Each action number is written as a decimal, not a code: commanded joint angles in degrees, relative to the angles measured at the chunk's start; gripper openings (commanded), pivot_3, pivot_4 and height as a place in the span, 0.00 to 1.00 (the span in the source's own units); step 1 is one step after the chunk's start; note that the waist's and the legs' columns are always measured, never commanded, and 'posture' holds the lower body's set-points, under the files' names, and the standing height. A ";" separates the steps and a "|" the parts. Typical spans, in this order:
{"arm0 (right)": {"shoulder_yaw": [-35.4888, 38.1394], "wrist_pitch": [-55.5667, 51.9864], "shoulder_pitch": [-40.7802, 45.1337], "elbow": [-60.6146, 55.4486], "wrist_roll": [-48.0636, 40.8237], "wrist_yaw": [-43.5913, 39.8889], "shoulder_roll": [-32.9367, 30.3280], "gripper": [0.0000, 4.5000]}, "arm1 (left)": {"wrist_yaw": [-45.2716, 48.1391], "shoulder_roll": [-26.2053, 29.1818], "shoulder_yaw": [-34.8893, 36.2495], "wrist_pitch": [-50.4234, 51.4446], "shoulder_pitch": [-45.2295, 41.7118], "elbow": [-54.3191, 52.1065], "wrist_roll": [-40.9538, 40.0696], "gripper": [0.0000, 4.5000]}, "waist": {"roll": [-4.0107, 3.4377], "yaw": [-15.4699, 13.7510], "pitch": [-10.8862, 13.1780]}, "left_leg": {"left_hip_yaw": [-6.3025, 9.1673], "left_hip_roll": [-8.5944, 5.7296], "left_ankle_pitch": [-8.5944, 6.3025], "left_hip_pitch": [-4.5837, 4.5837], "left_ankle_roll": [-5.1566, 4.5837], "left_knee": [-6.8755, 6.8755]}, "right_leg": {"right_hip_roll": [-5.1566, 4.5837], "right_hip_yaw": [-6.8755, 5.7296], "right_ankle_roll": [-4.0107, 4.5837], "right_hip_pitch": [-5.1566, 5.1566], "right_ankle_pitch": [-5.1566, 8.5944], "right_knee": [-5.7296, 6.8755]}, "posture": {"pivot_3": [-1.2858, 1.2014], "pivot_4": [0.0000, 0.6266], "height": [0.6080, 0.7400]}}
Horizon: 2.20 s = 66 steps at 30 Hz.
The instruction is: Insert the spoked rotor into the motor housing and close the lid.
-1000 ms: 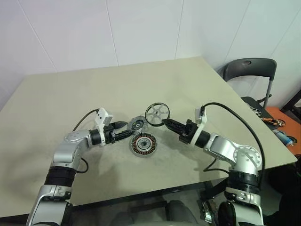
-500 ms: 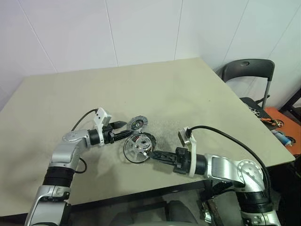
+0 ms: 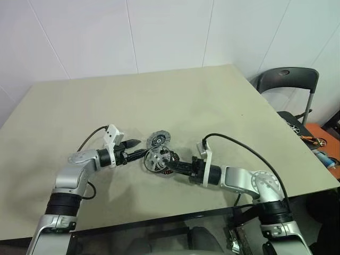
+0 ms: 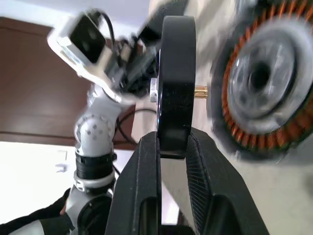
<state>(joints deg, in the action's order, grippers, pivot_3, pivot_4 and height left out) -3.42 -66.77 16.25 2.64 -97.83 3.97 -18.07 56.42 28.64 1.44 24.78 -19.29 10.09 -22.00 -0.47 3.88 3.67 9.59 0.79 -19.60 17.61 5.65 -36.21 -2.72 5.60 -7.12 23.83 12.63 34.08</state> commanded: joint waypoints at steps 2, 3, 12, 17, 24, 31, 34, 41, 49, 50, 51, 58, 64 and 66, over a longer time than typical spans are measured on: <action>1.25 0.39 -0.03 -1.52 0.12 -0.56 1.48 0.08 | 0.00 0.33 1.22 -0.24 0.21 -2.62 -1.32 0.76 | 0.01 0.04 0.00 | 0.00 0.00 0.00 -0.02 0.00 -0.02 | 0.00 0.00 0.00 -0.02 0.00 0.03 | 0.52 0.00 1.00; 1.49 0.25 -0.32 -1.51 0.37 -0.77 1.29 0.08 | -0.03 0.30 1.17 -0.26 0.22 -2.64 -1.30 0.76 | 0.00 0.01 0.00 | 0.00 0.00 0.00 -0.03 0.00 -0.02 | 0.02 0.00 0.00 -0.03 0.00 0.03 | 0.52 0.00 1.00; 4.62 2.08 -1.07 -1.71 1.75 -1.22 2.06 0.08 | -0.74 0.90 2.68 0.52 -1.59 -2.97 -2.85 0.76 | 0.01 0.05 -0.01 | 0.01 0.00 0.00 -0.06 0.00 0.00 | 0.02 0.00 0.00 -0.06 -0.01 0.03 | 0.52 0.00 1.00; 4.89 2.15 -1.40 -0.88 3.45 -1.27 3.22 0.08 | -0.81 1.25 2.16 1.44 -1.72 -3.85 -3.22 0.76 | 0.00 0.11 -0.01 | 0.00 0.00 0.00 -0.10 0.00 -0.02 | 0.02 0.00 0.00 -0.08 -0.01 0.04 | 0.52 0.00 1.00; 5.73 2.25 -3.12 -1.05 4.73 -1.04 4.39 0.08 | -1.08 1.46 2.19 2.57 -1.27 -5.04 -3.42 0.76 | 0.01 0.04 -0.02 | 0.01 0.00 0.00 -0.08 0.00 -0.01 | 0.02 0.00 0.01 -0.09 -0.02 0.03 | 0.52 0.00 1.00; 6.76 2.38 -3.43 -0.51 6.15 -1.73 4.08 0.08 | -1.17 1.54 2.17 3.26 -0.89 -5.79 -3.38 0.76 | 0.01 0.05 -0.02 | 0.01 0.00 0.00 -0.14 0.00 -0.03 | 0.02 0.00 0.01 -0.14 -0.01 0.06 | 0.52 0.00 1.00; 7.15 2.29 -3.45 -0.57 6.61 -1.95 4.30 0.08 | -1.16 1.54 2.10 3.53 -0.73 -6.21 -3.44 0.76 | 0.01 -0.03 -0.02 | 0.01 0.00 0.00 -0.14 0.00 -0.04 | 0.02 0.00 0.01 -0.16 -0.01 0.05 | 0.52 0.00 1.00; 7.62 2.14 -3.71 -0.24 7.88 -2.44 4.64 0.08 | -1.24 1.53 1.89 3.99 -0.62 -6.98 -3.40 0.76 | 0.01 -0.02 -0.02 | 0.01 0.00 0.00 -0.14 0.01 -0.05 | 0.02 0.00 0.01 -0.17 -0.01 0.05 | 0.52 0.00 1.00; 9.31 2.40 -3.76 0.55 9.40 -3.54 3.98 0.08 | -1.24 1.52 1.83 4.68 -0.53 -7.53 -3.43 0.76 | 0.01 -0.10 -0.03 | 0.01 -0.01 0.00 -0.17 0.01 -0.09 | 0.02 0.00 0.01 -0.25 -0.01 0.04 | 0.52 0.00 1.00; 9.45 2.39 -3.75 0.58 9.52 -3.63 3.96 0.08 | -1.26 1.50 1.82 4.78 -0.50 -7.59 -3.42 0.76 | 0.01 -0.11 -0.03 | 0.02 -0.01 0.00 -0.17 0.01 -0.10 | 0.02 0.00 0.01 -0.25 -0.02 0.04 | 0.52 0.00 1.00; 9.55 2.38 -3.74 0.59 9.57 -3.68 3.98 0.08 | -1.27 1.47 1.79 4.82 -0.48 -7.62 -3.37 0.76 | 0.01 -0.12 -0.03 | 0.02 -0.01 0.00 -0.17 0.01 -0.10 | 0.02 0.00 0.01 -0.26 -0.01 0.04 | 0.52 0.00 1.00; 11.14 3.00 -2.78 0.94 9.53 -4.08 3.82 0.08 | -1.14 1.35 1.56 5.01 -0.21 -7.88 -3.32 0.76 | 0.01 -0.17 -0.03 | 0.03 -0.01 0.00 -0.19 0.01 -0.13 | 0.02 0.00 0.01 -0.29 -0.02 0.04 | 0.52 0.00 1.00; 11.67 2.62 -2.88 0.96 10.05 -4.25 4.12 0.08 | -0.83 1.39 1.16 4.89 0.19 -7.97 -3.21 0.76 | 0.01 -0.33 -0.03 | 0.03 -0.01 0.01 -0.19 0.01 -0.19 | 0.02 0.00 0.02 -0.32 -0.02 0.07 | 0.52 0.00 1.00; 12.21 2.95 -2.75 0.94 9.93 -4.23 4.25 0.08 | -0.72 1.40 1.12 4.83 0.19 -7.88 -3.20 0.76 | 0.01 -0.32 -0.03 | 0.03 -0.01 0.00 -0.19 0.01 -0.23 | 0.02 0.00 0.02 -0.34 -0.02 0.07 | 0.52 0.00 1.00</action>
<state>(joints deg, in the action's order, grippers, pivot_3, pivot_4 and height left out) 5.72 -65.38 12.64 3.72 -88.05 -0.40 -13.61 55.21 29.34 2.37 29.88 -18.62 4.29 -24.41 -0.45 3.56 3.64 9.62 0.77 -19.59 17.41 5.65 -36.46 -2.70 5.60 -7.09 23.48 12.61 34.15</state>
